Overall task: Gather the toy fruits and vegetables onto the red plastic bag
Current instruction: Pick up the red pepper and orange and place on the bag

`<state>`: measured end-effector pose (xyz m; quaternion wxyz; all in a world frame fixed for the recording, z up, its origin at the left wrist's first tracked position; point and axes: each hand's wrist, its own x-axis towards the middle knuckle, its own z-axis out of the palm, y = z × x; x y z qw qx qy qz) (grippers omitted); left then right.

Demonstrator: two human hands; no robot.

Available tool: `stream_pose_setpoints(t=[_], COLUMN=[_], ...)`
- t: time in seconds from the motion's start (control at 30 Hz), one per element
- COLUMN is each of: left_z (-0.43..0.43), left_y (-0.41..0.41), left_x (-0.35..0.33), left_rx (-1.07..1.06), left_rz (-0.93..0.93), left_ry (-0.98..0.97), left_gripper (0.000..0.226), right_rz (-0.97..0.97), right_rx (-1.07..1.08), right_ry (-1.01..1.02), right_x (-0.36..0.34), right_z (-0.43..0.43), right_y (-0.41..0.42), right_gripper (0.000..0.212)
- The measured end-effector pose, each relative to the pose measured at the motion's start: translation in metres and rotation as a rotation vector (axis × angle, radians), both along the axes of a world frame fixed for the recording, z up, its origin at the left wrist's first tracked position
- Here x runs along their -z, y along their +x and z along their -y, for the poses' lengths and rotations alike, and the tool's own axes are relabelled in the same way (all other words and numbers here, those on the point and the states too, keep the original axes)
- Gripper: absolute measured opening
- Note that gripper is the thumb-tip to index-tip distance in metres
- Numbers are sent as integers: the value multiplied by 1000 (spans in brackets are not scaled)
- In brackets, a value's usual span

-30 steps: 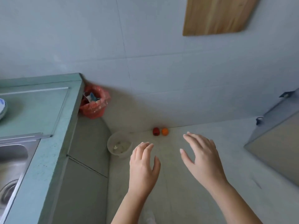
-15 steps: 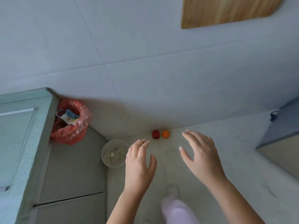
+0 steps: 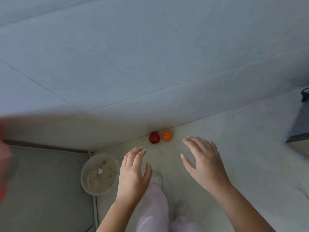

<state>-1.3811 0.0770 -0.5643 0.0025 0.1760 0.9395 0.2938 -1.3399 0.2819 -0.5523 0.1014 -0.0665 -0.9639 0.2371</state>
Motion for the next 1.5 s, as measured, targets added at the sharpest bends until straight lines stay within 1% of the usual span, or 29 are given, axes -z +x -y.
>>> stream_pose_setpoints(t=[0.07, 0.17, 0.27, 0.37, 0.5, 0.6, 0.67, 0.73, 0.8, 0.9, 1.0, 1.17, 1.37, 1.5], left_z=[-7, -19, -30, -35, -40, -48, -52, -54, -56, -56, -54, -52, -51, -61], left_y=[-20, -51, -78, -108, -146, -162, -169, -175, -179, -176, -170, -160, -165, -163], left_x=[44, 124, 210, 295, 390, 444, 473, 493, 507, 521, 536, 547, 549, 550], left_rx=[7, 56, 137, 157, 219, 258, 238, 203, 161, 83, 18, -88, -187, -320], left_rz=[0, -14, -18, 10, -13, -24, -14, -7, 5, 69, 135, 261, 330, 442], left_ry=[3, 38, 31, -7, -84, -112, -113, -108, -102, -89, -109, -93, 7, 177], left_gripper=[37, 31, 31, 35, 37, 39, 41, 42, 43, 47, 46, 60, 67, 71], right_rz=[2, 17, 99, 169, 193, 195, 215, 274, 331, 417, 445, 480, 490, 526], right_rx=[-1, 11, -31, -70, -64, -72, -107, -140, -138, -150, -136, -106, -34, 27], right_ry=[-4, -44, -29, 2, -4, -14, -10, -26, -91, -118, -154, -211, -374, -472], right_x=[45, 131, 228, 313, 394, 444, 471, 492, 507, 523, 532, 548, 566, 571], right_z=[-4, -9, -10, -17, -41, -55, -59, -60, -60, -57, -48, -34, -21, -15], right_y=[-15, -36, -54, -78, -114, -135, -148, -161, -172, -180, -186, -187, -185, -187], right_gripper=[41, 40, 42, 45, 48, 47, 47, 51, 54, 57, 58, 61, 63, 67])
